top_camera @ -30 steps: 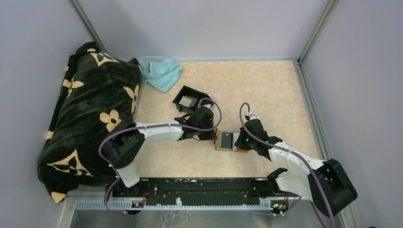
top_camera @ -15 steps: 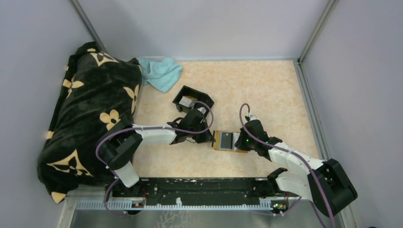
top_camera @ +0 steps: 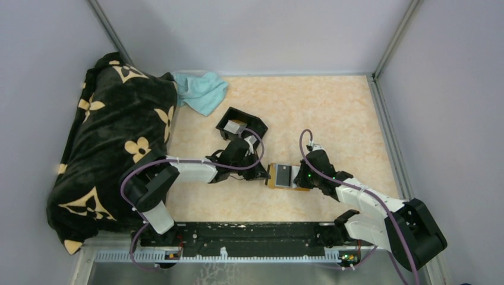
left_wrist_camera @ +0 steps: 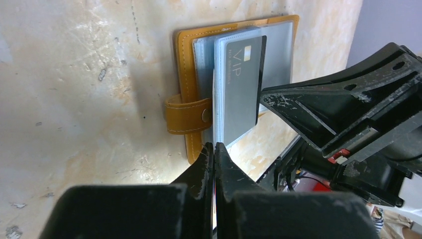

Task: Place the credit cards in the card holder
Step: Turn over the card slot in the card holder.

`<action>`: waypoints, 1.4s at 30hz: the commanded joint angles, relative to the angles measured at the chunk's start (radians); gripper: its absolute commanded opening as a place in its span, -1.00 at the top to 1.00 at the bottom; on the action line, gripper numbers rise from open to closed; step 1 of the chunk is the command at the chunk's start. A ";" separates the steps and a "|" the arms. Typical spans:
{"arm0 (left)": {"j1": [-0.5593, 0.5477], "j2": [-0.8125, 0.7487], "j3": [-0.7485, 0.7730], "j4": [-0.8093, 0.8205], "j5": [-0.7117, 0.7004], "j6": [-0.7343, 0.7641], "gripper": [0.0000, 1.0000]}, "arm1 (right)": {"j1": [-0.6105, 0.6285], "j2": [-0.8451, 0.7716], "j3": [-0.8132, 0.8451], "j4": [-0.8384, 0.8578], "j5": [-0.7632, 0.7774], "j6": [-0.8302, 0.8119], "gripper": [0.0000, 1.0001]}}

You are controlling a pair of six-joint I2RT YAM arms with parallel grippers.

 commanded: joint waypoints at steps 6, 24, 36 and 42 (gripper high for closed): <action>0.016 -0.021 -0.041 0.118 0.062 -0.010 1.00 | 0.000 0.006 -0.010 0.020 0.014 -0.008 0.99; 0.025 -0.031 -0.027 0.188 0.121 -0.034 1.00 | -0.001 0.006 0.005 -0.006 0.035 -0.017 0.99; 0.004 0.023 0.038 0.193 0.136 -0.037 1.00 | 0.000 0.007 0.017 -0.032 0.064 -0.022 0.99; -0.016 0.061 0.079 0.182 0.130 -0.031 1.00 | 0.000 -0.001 0.028 -0.067 0.102 -0.018 0.99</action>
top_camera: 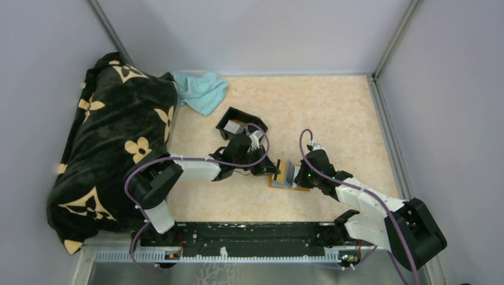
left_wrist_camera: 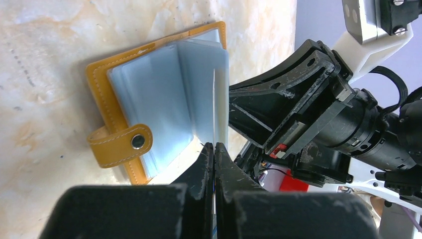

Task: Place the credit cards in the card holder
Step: Turn over the card slot in the card holder.

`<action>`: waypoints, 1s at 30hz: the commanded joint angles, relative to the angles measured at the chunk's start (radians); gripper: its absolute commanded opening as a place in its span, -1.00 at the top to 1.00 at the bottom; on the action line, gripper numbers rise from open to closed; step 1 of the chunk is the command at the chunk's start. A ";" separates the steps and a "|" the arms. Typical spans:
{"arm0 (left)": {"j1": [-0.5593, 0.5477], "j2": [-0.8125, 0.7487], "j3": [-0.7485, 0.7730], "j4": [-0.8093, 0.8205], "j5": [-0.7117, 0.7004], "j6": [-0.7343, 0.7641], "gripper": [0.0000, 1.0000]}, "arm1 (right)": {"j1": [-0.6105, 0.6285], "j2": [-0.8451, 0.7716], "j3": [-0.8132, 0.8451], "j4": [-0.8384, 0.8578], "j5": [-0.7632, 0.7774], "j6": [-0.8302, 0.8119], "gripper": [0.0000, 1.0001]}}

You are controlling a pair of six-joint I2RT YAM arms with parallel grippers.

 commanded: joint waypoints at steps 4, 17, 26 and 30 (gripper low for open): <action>-0.029 0.045 0.054 0.017 0.008 0.012 1.00 | 0.000 -0.012 0.029 -0.085 0.124 -0.007 1.00; -0.061 0.094 0.097 0.023 0.010 0.011 1.00 | 0.000 0.004 0.054 -0.107 0.154 0.005 1.00; -0.084 0.127 0.136 0.006 -0.002 0.020 1.00 | -0.001 -0.014 0.079 -0.162 0.205 0.019 1.00; -0.087 0.125 0.135 -0.025 -0.033 0.031 1.00 | -0.002 -0.083 0.086 -0.223 0.294 0.062 0.96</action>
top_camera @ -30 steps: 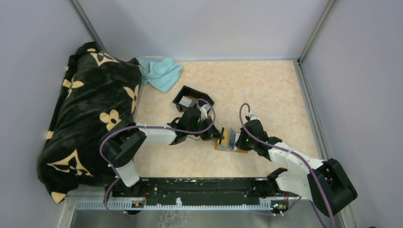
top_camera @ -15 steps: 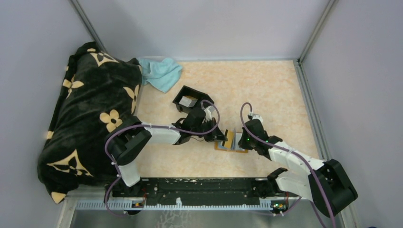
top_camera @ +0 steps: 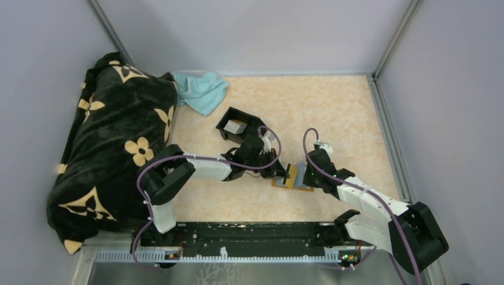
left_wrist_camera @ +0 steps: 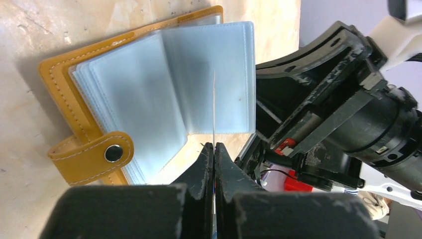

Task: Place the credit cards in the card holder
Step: Turn over the card slot in the card holder, then insert the credit card into the card holder.

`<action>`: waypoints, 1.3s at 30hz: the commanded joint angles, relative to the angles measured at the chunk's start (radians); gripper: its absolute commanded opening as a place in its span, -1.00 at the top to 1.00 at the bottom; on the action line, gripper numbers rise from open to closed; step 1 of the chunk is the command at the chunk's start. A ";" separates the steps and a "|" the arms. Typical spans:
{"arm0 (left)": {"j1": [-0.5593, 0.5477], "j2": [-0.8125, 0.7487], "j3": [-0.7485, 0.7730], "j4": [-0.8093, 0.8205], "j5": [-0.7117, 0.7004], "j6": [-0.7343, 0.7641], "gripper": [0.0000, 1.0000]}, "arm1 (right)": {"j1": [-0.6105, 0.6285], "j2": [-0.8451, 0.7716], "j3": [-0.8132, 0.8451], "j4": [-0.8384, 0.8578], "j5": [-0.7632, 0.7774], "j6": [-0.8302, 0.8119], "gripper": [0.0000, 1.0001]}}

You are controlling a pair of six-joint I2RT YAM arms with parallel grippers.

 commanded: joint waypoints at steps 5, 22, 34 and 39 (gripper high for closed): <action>-0.007 -0.003 0.012 -0.040 -0.073 0.032 1.00 | -0.003 -0.148 0.061 -0.160 0.220 0.079 0.76; -0.007 0.069 0.074 -0.047 -0.089 0.021 1.00 | -0.003 -0.104 0.093 -0.111 0.171 0.035 0.70; -0.007 0.080 0.084 -0.079 -0.115 0.030 1.00 | -0.005 -0.021 0.060 -0.039 0.148 0.037 0.75; -0.008 0.077 0.089 -0.124 -0.145 0.047 1.00 | -0.008 -0.001 0.050 -0.023 0.143 0.037 0.76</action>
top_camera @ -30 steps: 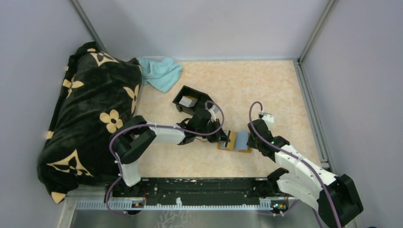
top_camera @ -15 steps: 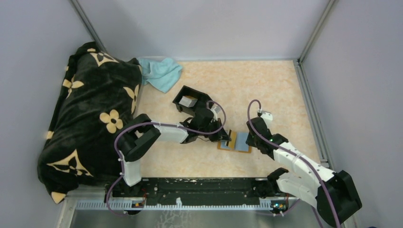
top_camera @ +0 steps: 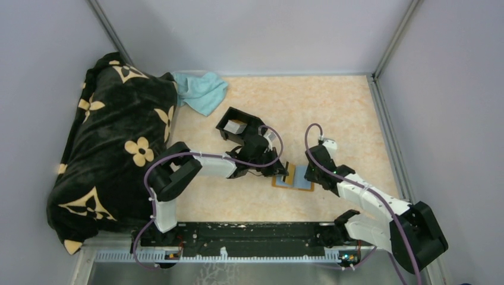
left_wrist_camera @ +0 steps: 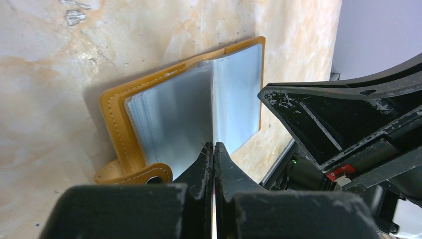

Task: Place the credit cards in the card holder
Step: Insert the credit card into the card holder.

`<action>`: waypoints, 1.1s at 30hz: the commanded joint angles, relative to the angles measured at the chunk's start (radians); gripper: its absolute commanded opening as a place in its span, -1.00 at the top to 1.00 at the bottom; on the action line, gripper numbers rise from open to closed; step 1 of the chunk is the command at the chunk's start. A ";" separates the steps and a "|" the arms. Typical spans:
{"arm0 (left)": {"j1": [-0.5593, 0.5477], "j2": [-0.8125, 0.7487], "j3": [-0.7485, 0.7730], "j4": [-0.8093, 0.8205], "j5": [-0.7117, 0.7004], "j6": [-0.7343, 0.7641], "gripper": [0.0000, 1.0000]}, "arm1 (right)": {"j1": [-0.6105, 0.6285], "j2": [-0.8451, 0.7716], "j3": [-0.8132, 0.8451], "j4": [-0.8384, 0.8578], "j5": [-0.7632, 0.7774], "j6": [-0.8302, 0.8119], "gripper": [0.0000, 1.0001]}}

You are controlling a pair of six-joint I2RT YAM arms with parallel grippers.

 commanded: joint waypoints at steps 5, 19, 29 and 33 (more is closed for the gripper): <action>-0.011 0.021 0.026 -0.041 -0.019 0.032 1.00 | -0.009 0.026 -0.015 0.069 -0.007 -0.010 0.76; -0.015 0.053 -0.002 0.058 0.054 0.014 1.00 | -0.012 0.055 -0.038 0.096 -0.013 -0.008 0.77; -0.015 0.021 -0.070 0.125 0.039 -0.007 1.00 | -0.017 0.043 -0.035 0.072 -0.004 -0.001 0.77; -0.015 0.021 -0.089 0.167 0.047 -0.019 1.00 | -0.016 0.016 -0.034 0.050 0.010 0.002 0.77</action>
